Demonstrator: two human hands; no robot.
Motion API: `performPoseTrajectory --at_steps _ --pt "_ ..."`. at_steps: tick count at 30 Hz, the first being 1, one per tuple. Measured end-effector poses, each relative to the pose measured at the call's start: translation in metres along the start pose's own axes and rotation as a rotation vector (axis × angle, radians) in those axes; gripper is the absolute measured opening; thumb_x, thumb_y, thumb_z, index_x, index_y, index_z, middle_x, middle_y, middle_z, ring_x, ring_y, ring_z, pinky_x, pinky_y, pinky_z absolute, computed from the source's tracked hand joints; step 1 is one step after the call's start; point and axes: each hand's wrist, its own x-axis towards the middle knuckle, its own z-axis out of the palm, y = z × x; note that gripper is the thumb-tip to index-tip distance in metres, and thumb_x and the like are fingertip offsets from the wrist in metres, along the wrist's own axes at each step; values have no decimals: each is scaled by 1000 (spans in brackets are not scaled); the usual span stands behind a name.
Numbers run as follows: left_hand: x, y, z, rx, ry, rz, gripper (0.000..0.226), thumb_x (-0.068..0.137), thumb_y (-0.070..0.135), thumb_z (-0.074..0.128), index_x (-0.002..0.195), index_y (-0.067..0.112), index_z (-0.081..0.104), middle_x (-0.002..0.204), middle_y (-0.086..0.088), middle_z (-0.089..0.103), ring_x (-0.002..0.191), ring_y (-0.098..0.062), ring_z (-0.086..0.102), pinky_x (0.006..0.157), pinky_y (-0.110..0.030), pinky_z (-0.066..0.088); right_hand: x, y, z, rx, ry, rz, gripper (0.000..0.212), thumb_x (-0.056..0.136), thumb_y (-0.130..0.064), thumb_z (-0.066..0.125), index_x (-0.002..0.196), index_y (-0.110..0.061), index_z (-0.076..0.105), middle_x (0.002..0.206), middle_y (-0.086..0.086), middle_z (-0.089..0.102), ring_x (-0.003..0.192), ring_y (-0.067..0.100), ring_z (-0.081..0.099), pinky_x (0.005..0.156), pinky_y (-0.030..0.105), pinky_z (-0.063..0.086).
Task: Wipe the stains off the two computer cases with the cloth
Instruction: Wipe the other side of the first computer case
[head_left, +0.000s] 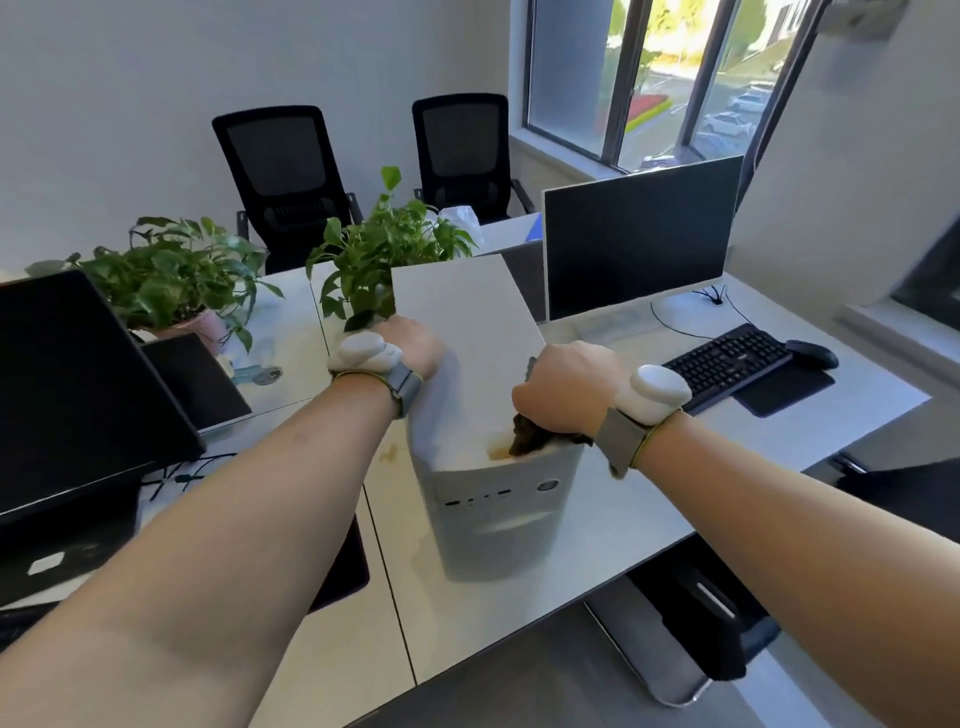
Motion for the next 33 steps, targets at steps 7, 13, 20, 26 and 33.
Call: performPoseTrajectory --at_steps 7,13,20,26,33 --pt "0 -9 27 -37 277 -53 53 101 47 32 123 5 55 126 -19 58 116 -38 56 96 -46 40 -7 21 -2 227 102 45 27 94 -36 52 93 -10 49 78 3 59 67 17 57 54 29 42" --pt "-11 7 25 64 350 54 31 99 21 41 114 5 62 115 -15 58 107 -35 56 81 -40 37 16 23 -3 395 205 -114 24 94 -31 55 114 -20 48 93 1 59 82 20 62 75 42 61" --pt "-37 41 31 -83 204 -104 45 100 40 48 132 11 57 138 -13 52 133 -32 42 109 -46 33 99 22 -1 256 98 -314 34 97 -16 42 129 -17 54 125 7 55 105 27 55 90 42 52" --pt "-51 37 57 -104 252 -210 58 93 57 42 127 11 54 143 -14 44 137 -34 33 112 -58 25 173 1 -9 20 121 -464 37 98 -19 47 135 -16 49 140 8 51 126 33 49 101 44 46" --pt "-73 47 77 -71 393 -301 63 91 61 32 124 13 55 147 -10 46 140 -30 32 114 -55 26 243 -14 -13 16 66 -356 48 95 -47 41 126 -11 51 122 13 61 105 37 60 94 49 51"
